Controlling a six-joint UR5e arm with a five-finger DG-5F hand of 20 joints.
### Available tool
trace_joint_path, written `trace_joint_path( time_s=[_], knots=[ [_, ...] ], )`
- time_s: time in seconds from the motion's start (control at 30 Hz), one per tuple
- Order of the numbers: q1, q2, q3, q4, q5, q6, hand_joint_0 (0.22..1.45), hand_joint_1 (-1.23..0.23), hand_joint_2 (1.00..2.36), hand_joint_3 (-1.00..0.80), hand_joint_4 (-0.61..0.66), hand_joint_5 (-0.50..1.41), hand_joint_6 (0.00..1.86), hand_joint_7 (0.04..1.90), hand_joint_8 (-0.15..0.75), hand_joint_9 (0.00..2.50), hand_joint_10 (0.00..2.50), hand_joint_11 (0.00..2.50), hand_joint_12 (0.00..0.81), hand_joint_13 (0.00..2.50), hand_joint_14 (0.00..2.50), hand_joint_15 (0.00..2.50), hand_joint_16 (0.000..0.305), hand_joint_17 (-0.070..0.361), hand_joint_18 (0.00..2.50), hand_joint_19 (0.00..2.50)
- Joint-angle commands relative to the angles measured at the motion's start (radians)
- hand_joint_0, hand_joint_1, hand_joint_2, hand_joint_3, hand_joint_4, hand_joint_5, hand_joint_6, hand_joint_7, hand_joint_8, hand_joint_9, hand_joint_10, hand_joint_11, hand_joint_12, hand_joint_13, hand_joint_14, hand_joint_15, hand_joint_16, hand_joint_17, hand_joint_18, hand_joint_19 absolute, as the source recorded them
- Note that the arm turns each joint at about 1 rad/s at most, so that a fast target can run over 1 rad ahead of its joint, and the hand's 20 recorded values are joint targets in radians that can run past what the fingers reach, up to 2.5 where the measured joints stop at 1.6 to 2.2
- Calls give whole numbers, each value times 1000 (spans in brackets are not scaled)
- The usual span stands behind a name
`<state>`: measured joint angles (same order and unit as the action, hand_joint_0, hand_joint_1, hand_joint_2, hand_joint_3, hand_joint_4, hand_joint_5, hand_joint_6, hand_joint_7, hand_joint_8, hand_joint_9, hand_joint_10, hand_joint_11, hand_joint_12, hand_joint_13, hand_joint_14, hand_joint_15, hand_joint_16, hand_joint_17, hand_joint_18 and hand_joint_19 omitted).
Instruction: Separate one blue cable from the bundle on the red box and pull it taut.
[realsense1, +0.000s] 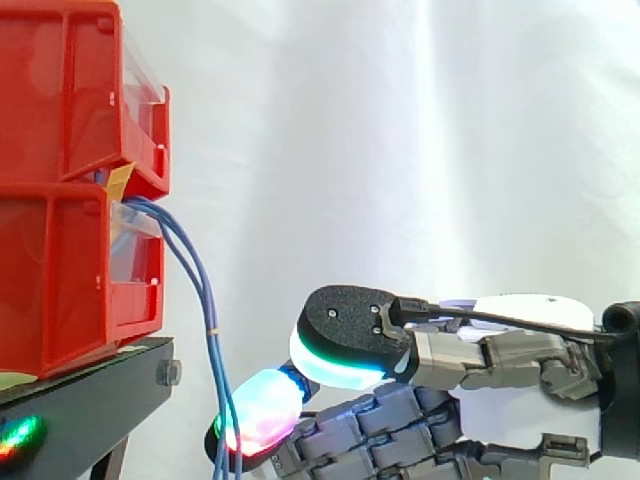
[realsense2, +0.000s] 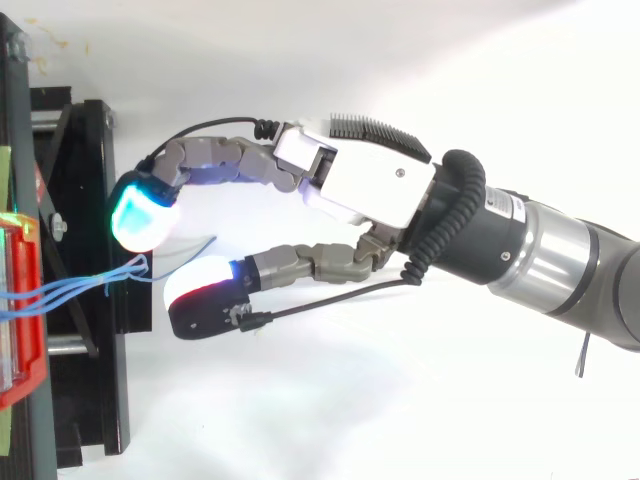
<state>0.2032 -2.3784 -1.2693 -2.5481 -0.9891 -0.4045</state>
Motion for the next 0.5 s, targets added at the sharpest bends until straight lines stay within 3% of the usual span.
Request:
trace_joint_path(
  time_s=[0.0, 0.27, 0.47],
  knots=[
    [4, -1, 1, 19, -11, 0, 557, -647, 1000, -500, 311, -119, 503, 1063, 296, 534, 0, 15, 342, 465, 3, 119, 50, 112, 406, 286],
    [7, -1, 1, 49, -13, 3, 570, -654, 1000, -500, 294, -108, 503, 1150, 294, 545, 0, 27, 342, 473, 3, 122, 50, 112, 414, 288],
    [4, -2, 36, 35, -28, 0, 571, -652, 1000, -500, 308, -116, 503, 1079, 294, 548, 0, 33, 342, 473, 3, 125, 50, 112, 410, 295]
  ],
)
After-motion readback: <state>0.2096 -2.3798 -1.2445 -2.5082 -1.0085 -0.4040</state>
